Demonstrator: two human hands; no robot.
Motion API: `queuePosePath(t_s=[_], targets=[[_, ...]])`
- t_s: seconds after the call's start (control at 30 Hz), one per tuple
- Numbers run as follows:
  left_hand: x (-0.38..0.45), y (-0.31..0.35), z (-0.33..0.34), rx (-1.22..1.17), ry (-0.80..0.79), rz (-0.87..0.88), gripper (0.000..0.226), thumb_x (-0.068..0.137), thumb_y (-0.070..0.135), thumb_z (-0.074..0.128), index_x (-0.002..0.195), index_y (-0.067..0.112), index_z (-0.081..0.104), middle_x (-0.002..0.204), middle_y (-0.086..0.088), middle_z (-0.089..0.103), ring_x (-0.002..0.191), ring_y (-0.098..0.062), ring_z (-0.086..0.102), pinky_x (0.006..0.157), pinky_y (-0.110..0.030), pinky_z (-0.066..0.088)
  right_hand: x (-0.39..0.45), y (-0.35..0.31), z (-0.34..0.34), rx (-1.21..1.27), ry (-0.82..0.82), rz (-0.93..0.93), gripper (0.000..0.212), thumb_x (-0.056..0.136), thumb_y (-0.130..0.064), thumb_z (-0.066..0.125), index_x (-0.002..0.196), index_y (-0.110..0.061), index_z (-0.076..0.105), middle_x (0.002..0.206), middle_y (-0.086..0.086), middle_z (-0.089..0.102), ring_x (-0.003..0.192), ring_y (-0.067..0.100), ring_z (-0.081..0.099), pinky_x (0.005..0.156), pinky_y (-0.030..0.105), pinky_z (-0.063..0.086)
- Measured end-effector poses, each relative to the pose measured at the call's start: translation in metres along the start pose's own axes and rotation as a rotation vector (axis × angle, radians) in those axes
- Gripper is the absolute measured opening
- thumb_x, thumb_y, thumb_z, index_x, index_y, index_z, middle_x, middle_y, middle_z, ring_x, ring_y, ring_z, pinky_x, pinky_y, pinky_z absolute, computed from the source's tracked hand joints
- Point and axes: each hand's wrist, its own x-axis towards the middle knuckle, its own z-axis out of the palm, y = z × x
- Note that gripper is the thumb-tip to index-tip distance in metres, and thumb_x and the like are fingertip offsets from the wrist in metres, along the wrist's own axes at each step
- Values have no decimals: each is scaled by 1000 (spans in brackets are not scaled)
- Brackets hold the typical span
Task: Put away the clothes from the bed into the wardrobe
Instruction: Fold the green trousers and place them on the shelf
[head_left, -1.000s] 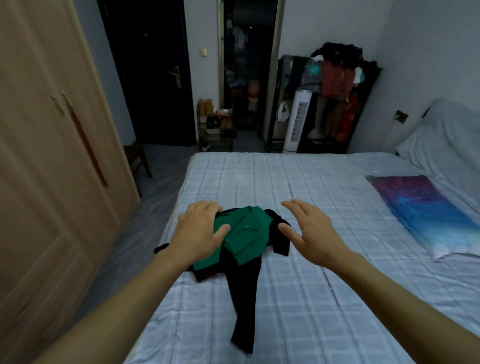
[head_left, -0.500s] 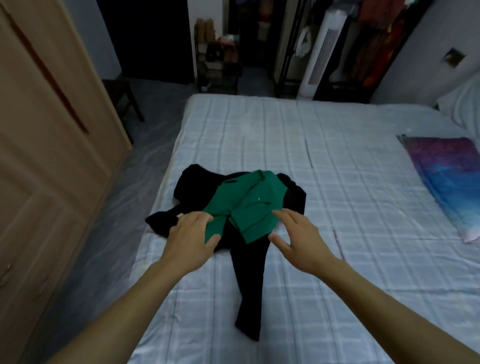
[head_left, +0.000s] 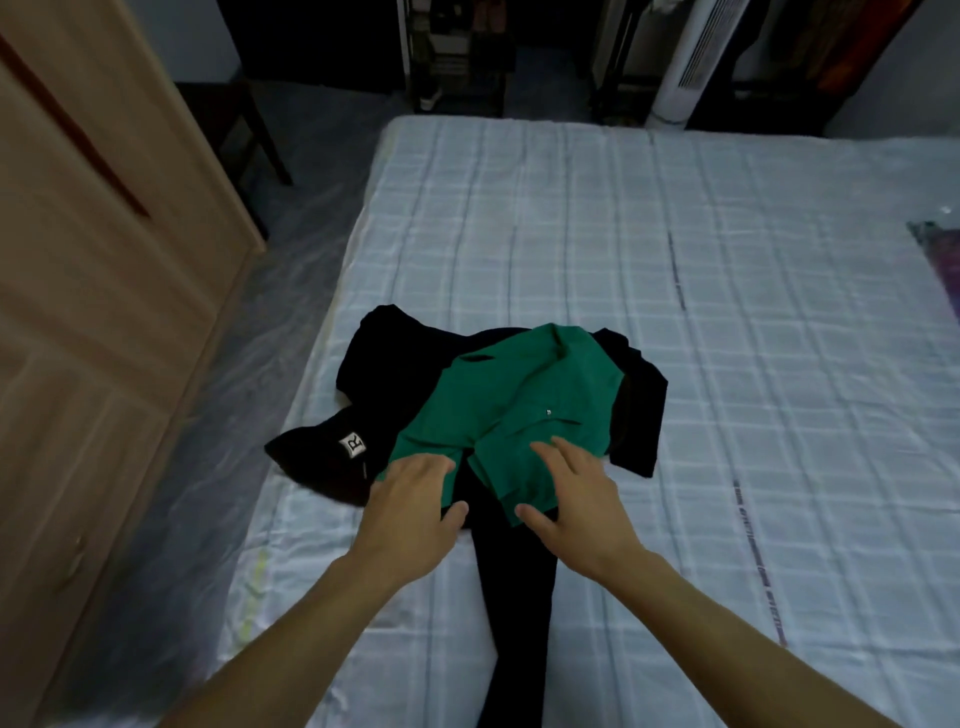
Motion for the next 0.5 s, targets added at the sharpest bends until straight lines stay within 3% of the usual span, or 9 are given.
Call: queuePosePath(t_s=[0.2, 0.37, 0.5], targets=[[56, -9, 36, 29, 4, 56, 54, 93, 38, 58, 142, 24, 38, 148, 0, 39, 134, -23, 34, 107, -38, 37, 49, 11, 41, -33, -60, 72, 98, 76, -59, 71, 154, -27, 19, 161, 6, 14, 148, 30, 12, 116, 50, 28], [95, -18, 57, 152, 25, 176, 83, 87, 30, 68, 155, 23, 21, 163, -7, 12, 148, -27, 13, 119, -39, 24, 75, 12, 65, -27, -37, 108, 114, 66, -64, 77, 154, -26, 14, 161, 7, 6, 148, 30, 7, 115, 50, 28], [122, -23, 72, 274, -9, 267, 95, 79, 27, 77, 155, 18, 20, 161, -9, 20, 146, -29, 22, 115, -42, 29, 85, 15, 85, -103, 6, 129, 122, 59, -58, 83, 151, -24, 11, 160, 12, 9, 147, 35, 12, 111, 53, 33]])
